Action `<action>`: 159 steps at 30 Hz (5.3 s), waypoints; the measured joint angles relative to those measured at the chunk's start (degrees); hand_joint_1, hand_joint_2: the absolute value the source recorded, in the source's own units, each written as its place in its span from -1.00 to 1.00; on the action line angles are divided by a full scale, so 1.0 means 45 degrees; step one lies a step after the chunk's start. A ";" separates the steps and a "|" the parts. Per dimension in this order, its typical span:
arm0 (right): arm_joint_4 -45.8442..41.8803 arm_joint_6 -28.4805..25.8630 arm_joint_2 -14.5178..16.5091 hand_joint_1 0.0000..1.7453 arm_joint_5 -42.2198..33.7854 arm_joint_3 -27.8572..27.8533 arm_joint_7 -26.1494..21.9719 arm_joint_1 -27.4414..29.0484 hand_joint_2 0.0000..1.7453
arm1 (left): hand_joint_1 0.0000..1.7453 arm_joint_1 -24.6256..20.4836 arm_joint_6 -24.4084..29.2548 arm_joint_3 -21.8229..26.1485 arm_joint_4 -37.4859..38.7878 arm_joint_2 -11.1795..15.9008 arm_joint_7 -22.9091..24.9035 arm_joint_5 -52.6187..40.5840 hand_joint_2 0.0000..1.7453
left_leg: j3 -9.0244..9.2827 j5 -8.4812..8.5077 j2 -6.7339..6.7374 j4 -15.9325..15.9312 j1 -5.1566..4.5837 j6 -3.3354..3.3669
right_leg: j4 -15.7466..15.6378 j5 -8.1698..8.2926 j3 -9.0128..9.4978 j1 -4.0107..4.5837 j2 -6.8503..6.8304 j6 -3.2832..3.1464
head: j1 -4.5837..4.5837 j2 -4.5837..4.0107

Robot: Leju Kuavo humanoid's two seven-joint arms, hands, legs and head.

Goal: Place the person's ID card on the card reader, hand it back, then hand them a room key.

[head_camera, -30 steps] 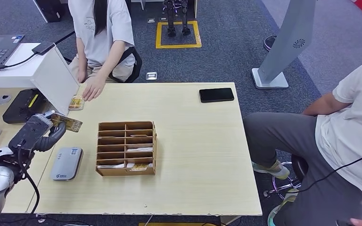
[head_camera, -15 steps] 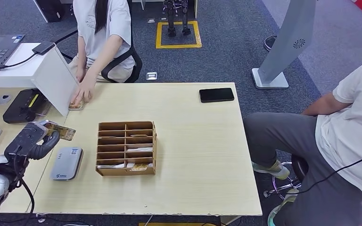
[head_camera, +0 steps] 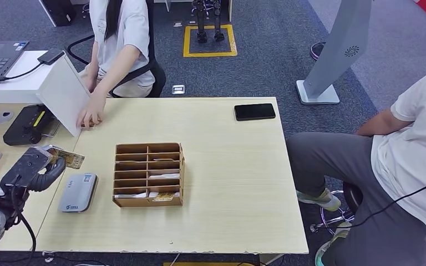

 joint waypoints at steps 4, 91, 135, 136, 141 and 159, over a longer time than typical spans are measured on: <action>0.0002 0.0138 0.0000 -1.00 0.0000 -0.0081 0.0017 0.0041 -1.00 | 1.00 0.0488 -0.0206 0.0300 -0.0003 0.0046 -0.0100 0.0096 1.00 | -0.0003 0.0000 -0.0004 0.0000 0.0000 0.0000 | 0.0000 -0.0003 -0.0004 0.0000 -0.0002 0.0002 | -0.0001 0.0000; 0.0000 0.0364 0.0000 -1.00 0.0000 -0.0301 0.0260 0.0004 -1.00 | 1.00 0.0381 0.2042 0.0422 0.3077 -0.2099 0.0158 -0.1593 1.00 | -0.0004 -0.0001 -0.0004 0.0001 -0.0004 0.0001 | -0.0002 -0.0002 -0.0005 -0.0005 -0.0004 0.0003 | 0.0000 0.0000; 0.0000 0.0529 0.0000 -1.00 0.0000 -0.0536 0.0302 -0.0051 -1.00 | 1.00 0.0471 0.2412 0.0419 0.4056 -0.2178 0.0669 -0.3258 1.00 | 0.0010 -0.0001 -0.0007 0.0000 -0.0005 0.0001 | -0.0002 -0.0002 0.0016 -0.0005 -0.0008 0.0004 | 0.0001 0.0000; 0.0000 0.0525 0.0000 -1.00 0.0000 -0.0542 0.0302 -0.0051 -1.00 | 1.00 0.0471 0.2452 0.0419 0.4096 -0.2177 0.0703 -0.3381 1.00 | 0.0010 -0.0001 -0.0006 0.0000 -0.0005 0.0001 | -0.0002 -0.0002 0.0017 -0.0005 -0.0008 0.0004 | 0.0000 0.0000; 0.0000 0.0521 0.0000 -1.00 0.0000 -0.0554 0.0322 -0.0069 -1.00 | 1.00 0.0471 0.2706 0.0418 0.4337 -0.2178 0.0842 -0.4215 1.00 | 0.0020 -0.0001 -0.0007 0.0000 -0.0007 0.0002 | -0.0002 -0.0002 0.0028 -0.0007 -0.0009 0.0004 | -0.0002 0.0000; 0.0003 0.0531 0.0000 -1.00 0.0000 -0.0589 0.0396 -0.0110 -1.00 | 1.00 0.0476 0.3059 0.0414 0.4654 -0.2262 0.0853 -0.4201 1.00 | 0.0071 0.0000 -0.0011 -0.0003 -0.0009 0.0003 | -0.0001 -0.0003 0.0079 -0.0008 -0.0020 0.0004 | -0.0002 0.0000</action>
